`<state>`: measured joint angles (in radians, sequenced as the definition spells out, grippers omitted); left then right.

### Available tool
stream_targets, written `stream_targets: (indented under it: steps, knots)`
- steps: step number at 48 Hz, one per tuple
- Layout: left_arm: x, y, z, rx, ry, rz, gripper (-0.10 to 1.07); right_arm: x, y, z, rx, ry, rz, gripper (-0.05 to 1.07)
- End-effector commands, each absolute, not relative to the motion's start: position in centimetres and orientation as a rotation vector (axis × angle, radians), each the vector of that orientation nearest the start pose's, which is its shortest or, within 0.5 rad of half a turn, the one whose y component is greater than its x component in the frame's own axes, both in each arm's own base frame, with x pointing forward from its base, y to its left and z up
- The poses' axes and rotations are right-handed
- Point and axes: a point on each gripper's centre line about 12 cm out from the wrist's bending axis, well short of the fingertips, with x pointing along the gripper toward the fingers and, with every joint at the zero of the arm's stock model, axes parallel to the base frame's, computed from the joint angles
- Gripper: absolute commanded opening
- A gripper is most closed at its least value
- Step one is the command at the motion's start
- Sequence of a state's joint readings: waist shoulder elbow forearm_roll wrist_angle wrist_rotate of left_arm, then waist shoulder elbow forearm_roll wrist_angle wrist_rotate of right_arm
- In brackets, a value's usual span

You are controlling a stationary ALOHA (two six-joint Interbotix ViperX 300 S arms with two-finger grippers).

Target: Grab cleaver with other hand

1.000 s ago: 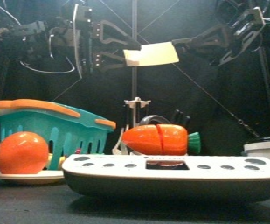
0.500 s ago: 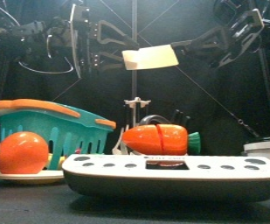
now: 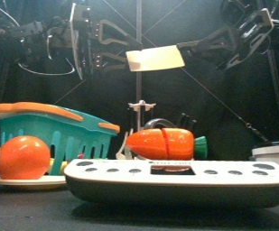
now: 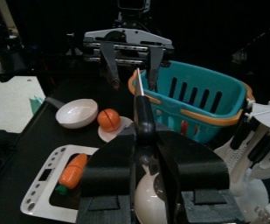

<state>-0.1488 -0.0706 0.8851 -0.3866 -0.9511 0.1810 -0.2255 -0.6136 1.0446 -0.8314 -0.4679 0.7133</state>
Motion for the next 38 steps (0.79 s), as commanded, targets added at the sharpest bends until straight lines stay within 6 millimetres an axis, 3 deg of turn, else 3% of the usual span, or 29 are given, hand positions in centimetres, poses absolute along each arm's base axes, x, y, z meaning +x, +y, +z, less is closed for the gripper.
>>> stream_targets:
  steps: [1, 9, 26, 38]
  knots:
    - [35.94, -1.68, 23.50, -0.076, -0.141, 0.160, 0.86, 26.34, -1.92, 27.78, -0.037, 0.071, 0.121, 0.49]
    - [35.94, -1.63, 23.50, -0.076, -0.141, 0.161, 0.81, 26.34, -1.92, 27.78, -0.037, 0.071, 0.121, 0.49]
    - [35.86, -1.45, 23.19, -0.072, -0.132, 0.166, 0.41, 26.35, -1.84, 27.78, -0.035, 0.071, 0.124, 0.50]
    - [35.68, -1.44, 22.90, -0.056, -0.124, 0.156, 0.37, 26.71, -1.51, 27.22, -0.031, 0.094, 0.137, 0.54]
